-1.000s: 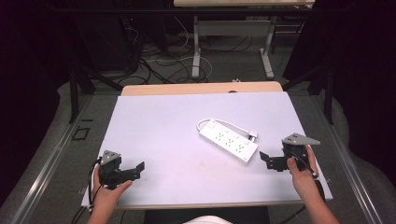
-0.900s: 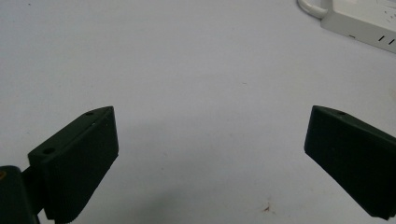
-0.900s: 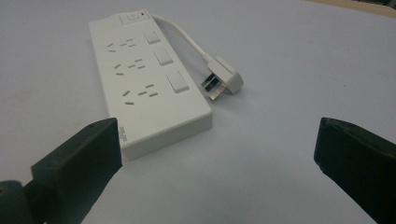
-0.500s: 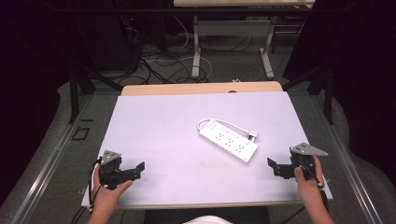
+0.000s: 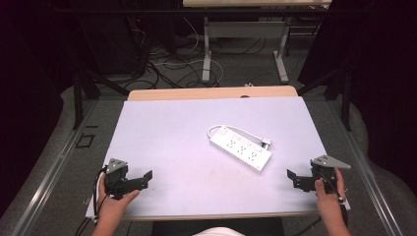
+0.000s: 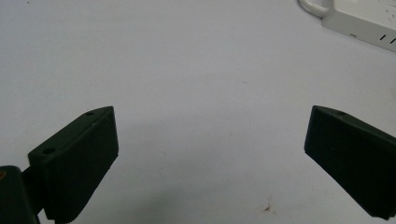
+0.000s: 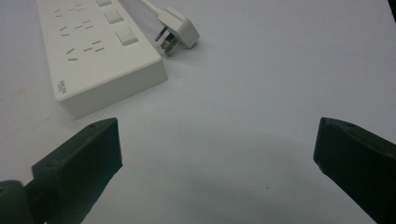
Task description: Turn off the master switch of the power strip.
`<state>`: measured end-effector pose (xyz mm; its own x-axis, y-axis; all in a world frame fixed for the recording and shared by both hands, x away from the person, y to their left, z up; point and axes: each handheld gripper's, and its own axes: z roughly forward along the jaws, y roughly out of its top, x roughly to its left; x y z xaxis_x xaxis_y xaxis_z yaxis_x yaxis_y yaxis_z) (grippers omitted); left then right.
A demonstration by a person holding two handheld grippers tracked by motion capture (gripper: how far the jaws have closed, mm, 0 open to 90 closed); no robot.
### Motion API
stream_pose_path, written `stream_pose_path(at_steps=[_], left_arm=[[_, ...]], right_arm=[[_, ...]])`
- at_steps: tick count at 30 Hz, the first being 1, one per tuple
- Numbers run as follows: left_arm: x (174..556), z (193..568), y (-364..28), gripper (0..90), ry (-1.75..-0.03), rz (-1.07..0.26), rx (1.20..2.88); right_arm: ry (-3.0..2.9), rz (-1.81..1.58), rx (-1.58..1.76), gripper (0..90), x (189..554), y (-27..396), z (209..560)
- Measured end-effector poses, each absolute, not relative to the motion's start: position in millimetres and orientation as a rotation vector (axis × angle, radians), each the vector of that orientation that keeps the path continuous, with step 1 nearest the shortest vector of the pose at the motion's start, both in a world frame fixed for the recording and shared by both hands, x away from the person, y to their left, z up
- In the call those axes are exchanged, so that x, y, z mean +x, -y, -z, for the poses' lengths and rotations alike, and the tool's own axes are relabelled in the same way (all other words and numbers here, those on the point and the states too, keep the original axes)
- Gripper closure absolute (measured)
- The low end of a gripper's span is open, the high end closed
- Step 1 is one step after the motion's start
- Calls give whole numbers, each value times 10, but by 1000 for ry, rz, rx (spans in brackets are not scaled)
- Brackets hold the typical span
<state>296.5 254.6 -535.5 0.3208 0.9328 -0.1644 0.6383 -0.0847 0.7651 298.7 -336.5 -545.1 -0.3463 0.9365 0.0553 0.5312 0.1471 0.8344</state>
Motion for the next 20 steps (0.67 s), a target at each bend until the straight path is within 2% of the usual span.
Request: stream_pose_path(at_steps=[20], left_arm=[[2963, 5362, -2567, 29, -1406, -472, 1806]], right_arm=[[-1894, -1083, 1451, 6, 2967, 3518, 5487]])
